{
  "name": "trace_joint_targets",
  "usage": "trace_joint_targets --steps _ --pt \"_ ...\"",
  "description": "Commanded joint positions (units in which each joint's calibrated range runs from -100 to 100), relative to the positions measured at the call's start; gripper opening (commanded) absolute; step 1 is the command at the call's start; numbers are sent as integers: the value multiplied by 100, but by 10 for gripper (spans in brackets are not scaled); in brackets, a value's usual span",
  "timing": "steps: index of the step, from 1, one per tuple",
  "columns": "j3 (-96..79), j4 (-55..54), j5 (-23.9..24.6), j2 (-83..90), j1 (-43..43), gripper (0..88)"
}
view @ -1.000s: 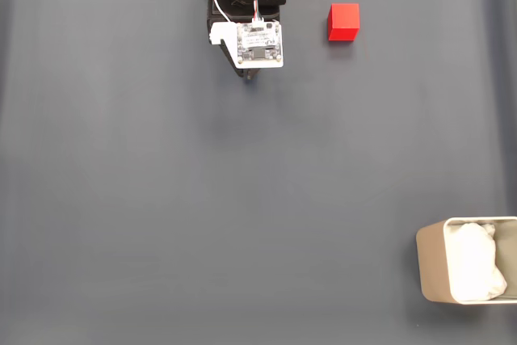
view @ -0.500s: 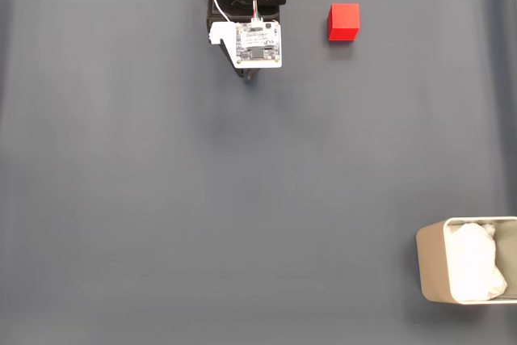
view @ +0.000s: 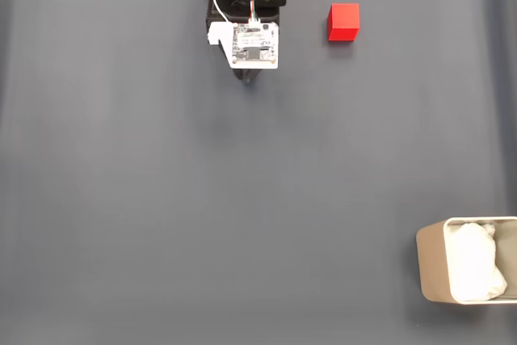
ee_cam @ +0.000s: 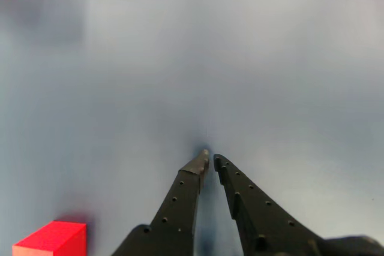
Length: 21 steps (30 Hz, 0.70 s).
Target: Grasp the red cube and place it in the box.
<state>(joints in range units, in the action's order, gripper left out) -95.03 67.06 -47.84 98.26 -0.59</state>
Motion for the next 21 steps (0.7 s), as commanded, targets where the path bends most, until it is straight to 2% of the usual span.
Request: trace_joint_targets --steps 1,9,21 --pt "1154 -477 54 -442 10 0" --pt "3672 -575 15 -1724 17 0" --pt "5470 138 -29 -2634 52 0"
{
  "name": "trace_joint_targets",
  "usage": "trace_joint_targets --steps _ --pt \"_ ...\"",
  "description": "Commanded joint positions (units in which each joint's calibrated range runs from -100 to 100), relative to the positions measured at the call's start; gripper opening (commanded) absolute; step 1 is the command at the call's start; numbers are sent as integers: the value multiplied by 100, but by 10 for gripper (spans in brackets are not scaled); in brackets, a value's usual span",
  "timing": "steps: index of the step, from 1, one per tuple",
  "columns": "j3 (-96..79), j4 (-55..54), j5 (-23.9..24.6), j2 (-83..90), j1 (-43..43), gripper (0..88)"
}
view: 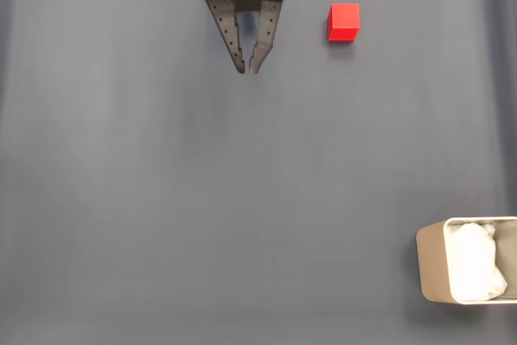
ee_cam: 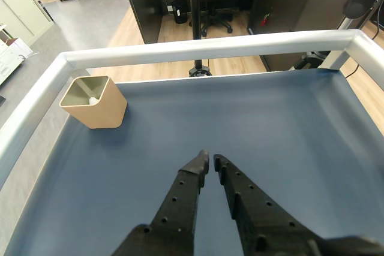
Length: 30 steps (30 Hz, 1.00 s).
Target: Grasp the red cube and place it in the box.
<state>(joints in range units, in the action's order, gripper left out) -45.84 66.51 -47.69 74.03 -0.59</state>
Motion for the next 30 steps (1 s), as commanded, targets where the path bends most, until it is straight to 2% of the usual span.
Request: trace_joint_targets --steps 1,12,20,30 --pt "670 292 -49 -315 52 0" --pt "1254 1185 -161 -1086 -12 0" --pt "1108 1177 -444 -1364 -140 0" --pt "551 1251 -571 -1052 -1091 0"
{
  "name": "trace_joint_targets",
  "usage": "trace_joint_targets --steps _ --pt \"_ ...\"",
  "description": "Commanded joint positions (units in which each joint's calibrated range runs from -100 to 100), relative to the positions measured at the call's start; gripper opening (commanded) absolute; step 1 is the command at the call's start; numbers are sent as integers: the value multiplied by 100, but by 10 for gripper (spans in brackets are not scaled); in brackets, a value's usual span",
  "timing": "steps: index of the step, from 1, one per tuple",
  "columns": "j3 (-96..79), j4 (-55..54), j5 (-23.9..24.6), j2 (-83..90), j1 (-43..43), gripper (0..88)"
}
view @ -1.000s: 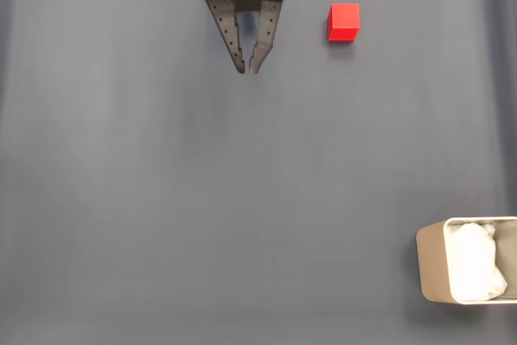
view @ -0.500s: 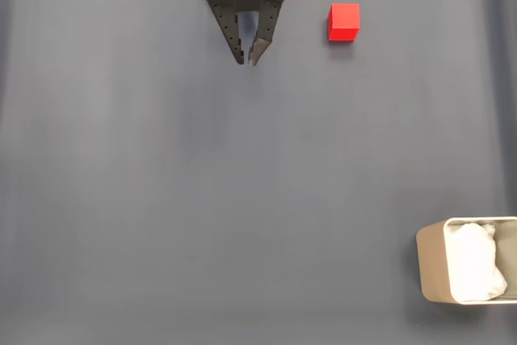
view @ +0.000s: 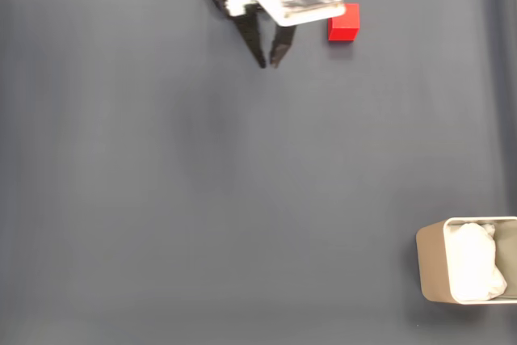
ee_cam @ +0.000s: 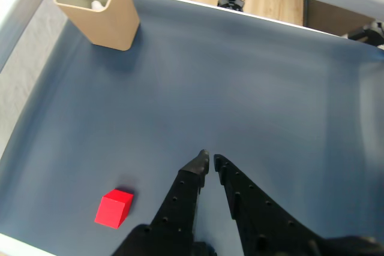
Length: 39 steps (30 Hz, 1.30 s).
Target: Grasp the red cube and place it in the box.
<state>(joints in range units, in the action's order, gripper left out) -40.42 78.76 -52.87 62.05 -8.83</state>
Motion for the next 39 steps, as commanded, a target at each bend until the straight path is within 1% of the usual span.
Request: trace_joint_targets --steps 1,6,14,20,26,39 --pt "-10 34 -54 190 -360 0" --pt "-329 100 -98 450 -694 0" --pt "-438 616 -107 693 -1305 0" --pt "-429 804 -156 745 -1930 0" --pt "-438 911 -205 779 -2626 4" --pt "-511 944 -259 493 -3748 5"
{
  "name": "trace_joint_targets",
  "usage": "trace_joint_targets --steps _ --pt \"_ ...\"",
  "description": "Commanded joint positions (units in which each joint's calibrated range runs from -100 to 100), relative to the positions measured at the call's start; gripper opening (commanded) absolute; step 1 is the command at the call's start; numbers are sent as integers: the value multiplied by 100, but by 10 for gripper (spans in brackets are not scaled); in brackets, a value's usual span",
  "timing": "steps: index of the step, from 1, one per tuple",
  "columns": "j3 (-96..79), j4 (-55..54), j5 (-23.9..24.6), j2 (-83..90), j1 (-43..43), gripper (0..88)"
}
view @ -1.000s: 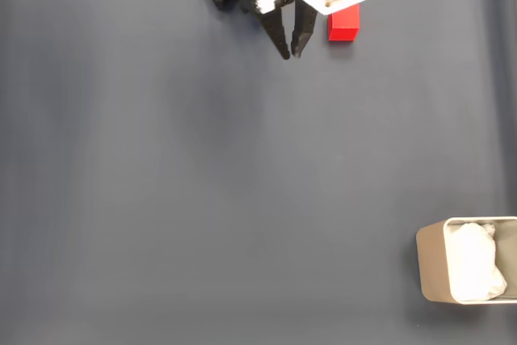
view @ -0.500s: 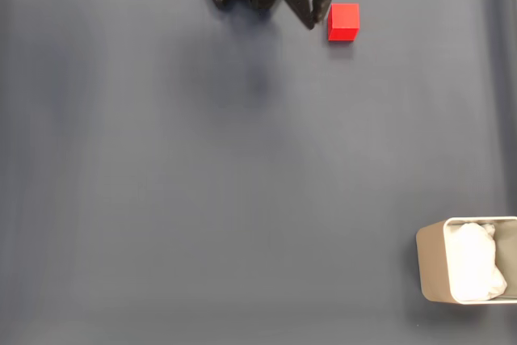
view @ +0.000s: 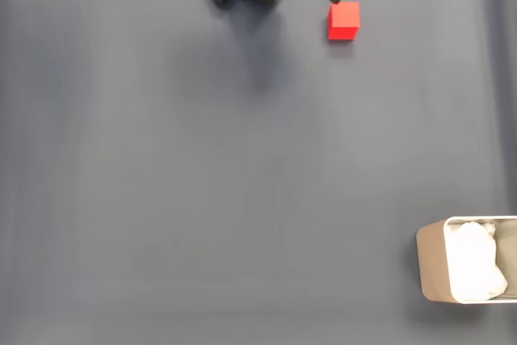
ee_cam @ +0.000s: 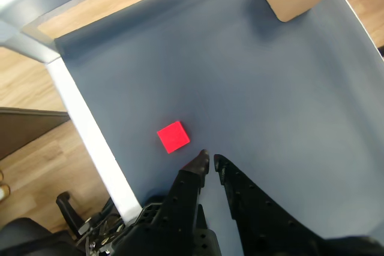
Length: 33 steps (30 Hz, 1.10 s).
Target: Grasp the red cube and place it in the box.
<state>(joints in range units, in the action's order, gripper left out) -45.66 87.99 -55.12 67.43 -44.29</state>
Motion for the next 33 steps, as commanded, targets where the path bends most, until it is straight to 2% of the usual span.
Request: trace_joint_targets --steps 1,14,33 --pt "13 5 -34 -54 -273 14" --pt "-607 -184 -176 423 -522 175" --pt "-1720 -922 -723 926 -493 284"
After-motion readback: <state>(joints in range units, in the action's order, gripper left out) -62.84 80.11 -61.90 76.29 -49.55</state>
